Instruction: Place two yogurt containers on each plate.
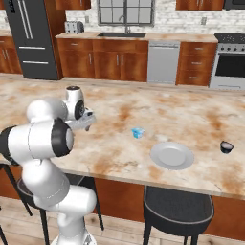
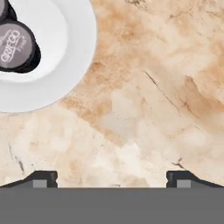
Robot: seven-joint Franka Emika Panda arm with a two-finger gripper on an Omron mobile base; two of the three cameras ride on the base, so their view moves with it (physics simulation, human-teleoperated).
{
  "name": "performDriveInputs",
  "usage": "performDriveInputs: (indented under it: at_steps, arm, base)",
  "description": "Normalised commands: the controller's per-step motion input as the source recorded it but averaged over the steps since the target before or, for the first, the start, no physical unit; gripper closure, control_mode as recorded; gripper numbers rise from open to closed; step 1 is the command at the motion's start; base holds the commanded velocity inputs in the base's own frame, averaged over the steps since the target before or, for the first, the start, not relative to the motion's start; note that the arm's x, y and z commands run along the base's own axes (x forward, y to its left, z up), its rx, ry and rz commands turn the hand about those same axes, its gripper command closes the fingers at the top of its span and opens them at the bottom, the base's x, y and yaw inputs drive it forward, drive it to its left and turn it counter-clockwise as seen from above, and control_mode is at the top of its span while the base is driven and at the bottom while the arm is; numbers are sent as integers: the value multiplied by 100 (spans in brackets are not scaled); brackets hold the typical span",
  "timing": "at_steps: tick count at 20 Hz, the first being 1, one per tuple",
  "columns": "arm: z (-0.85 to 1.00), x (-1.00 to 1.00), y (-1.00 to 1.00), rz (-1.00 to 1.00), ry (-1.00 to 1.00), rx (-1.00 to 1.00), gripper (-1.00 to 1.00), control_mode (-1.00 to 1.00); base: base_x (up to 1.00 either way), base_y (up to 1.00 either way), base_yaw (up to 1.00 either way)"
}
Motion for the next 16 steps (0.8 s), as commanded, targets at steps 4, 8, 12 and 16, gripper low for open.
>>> performDriveInputs:
  at_steps: [4, 8, 12, 16]
  arm:
    - [7, 63, -100, -48, 10, 0, -100, -100]
    - [0, 32, -100, -43, 3, 2, -100, -100]
    - [17, -35, -100, -14, -9, 12, -100, -100]
    - [5, -52, -100, -1, -28, 28, -100, -100]
  base:
    - [0, 0, 0]
    - [0, 0, 0]
    - [0, 0, 0]
    - [0, 0, 0]
